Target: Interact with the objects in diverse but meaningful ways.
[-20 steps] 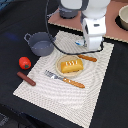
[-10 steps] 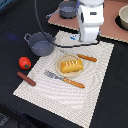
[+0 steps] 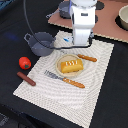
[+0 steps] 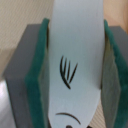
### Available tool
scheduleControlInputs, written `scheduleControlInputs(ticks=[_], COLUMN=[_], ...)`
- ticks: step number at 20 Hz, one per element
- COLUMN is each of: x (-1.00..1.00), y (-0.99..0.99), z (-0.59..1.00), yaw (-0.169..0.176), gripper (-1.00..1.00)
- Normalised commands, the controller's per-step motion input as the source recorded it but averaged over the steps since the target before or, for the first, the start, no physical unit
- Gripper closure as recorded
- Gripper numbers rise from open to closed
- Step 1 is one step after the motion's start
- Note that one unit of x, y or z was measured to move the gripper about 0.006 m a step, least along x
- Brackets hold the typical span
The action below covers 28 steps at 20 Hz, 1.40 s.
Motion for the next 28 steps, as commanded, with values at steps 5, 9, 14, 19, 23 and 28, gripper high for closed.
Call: scheduleControlInputs(ticks=[5,9,14,19,23,28], x=[-0.74,-0.73,-0.67,-0.52,-0.25,0.18], y=[-0.37,-0.40,-0.45,-0.61,-0.72,-0.74], z=[-0.01,0.00,0.00,0.00,0.00,0.07], yaw=[-0.055,-0.047,-0.057,-0.048,-0.065,-0.085], gripper=[1.00,1.00,1.00,1.00,1.00,1.00])
